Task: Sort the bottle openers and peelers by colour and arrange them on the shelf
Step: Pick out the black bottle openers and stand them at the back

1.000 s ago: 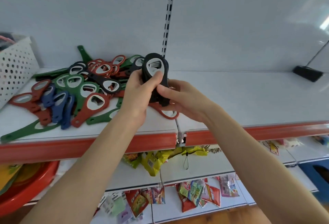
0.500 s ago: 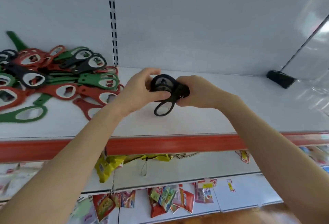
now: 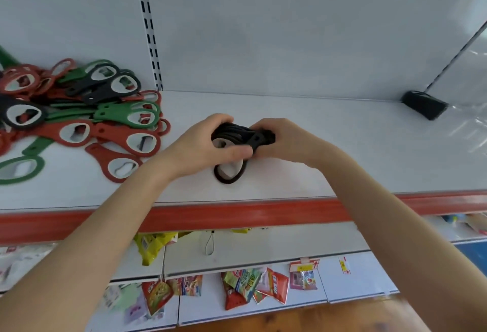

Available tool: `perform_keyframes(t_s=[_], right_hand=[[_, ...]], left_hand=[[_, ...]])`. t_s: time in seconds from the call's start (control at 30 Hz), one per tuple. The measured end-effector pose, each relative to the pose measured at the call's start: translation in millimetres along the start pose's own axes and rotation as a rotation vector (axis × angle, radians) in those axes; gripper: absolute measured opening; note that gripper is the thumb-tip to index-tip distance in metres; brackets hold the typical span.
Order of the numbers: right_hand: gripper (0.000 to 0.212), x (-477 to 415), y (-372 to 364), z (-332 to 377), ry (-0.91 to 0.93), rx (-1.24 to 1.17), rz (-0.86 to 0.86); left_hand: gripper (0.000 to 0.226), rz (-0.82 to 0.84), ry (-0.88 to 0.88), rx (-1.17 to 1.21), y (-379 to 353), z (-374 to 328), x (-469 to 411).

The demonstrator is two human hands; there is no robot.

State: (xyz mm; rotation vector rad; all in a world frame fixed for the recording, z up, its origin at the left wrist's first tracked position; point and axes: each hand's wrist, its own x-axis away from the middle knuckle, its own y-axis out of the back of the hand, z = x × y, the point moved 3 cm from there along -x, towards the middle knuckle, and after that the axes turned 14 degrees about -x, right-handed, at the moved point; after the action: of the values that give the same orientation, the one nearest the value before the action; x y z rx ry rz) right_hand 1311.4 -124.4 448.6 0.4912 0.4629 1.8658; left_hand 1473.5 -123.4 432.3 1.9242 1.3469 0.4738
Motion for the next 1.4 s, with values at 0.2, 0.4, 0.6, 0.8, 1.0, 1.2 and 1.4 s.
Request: perform_keyframes(t_s=[0.2, 0.4, 0.6, 0.8, 1.0, 1.2, 1.4], right_hand=[[0.025, 2.9, 0.1, 0.3, -0.033, -0.049, 0.007], [0.03, 13.4, 3.6, -0.7, -0.038, -0.116, 0.054], [0.02, 15.4, -3.7, -5.4, 0.074, -0.134, -0.116], [0.045, 23.3, -10.2, -6.4, 0.008, -0.298, -0.081], [0.031, 26.4, -22.1, -9.1, 0.071, -0.28, -0.283], [0.068, 29.6, -23.8, -14.8, 0.004, -0.266, -0.208], [0.071, 31.1, -19.2, -18.7, 0.001, -0.337, -0.186]], left_hand=[[0.109, 0.175, -0.035, -0.246, -4.6, -3.5, 7.3], [0.073, 0.055, -0.07, -0.234, -0.3, 0.3, 4.8], [0.06, -0.042, -0.095, -0.222, 0.2, 3.9, 1.0], [0.06, -0.041, -0.091, -0.232, -0.2, 2.5, 2.1], [0.043, -0.002, -0.066, -0.188, -1.1, -1.6, 4.6], [0.042, 0.031, -0.056, -0.173, -11.3, -9.4, 6.1], [0.047, -0.015, -0.047, -0.184, -14.7, -9.3, 7.2]])
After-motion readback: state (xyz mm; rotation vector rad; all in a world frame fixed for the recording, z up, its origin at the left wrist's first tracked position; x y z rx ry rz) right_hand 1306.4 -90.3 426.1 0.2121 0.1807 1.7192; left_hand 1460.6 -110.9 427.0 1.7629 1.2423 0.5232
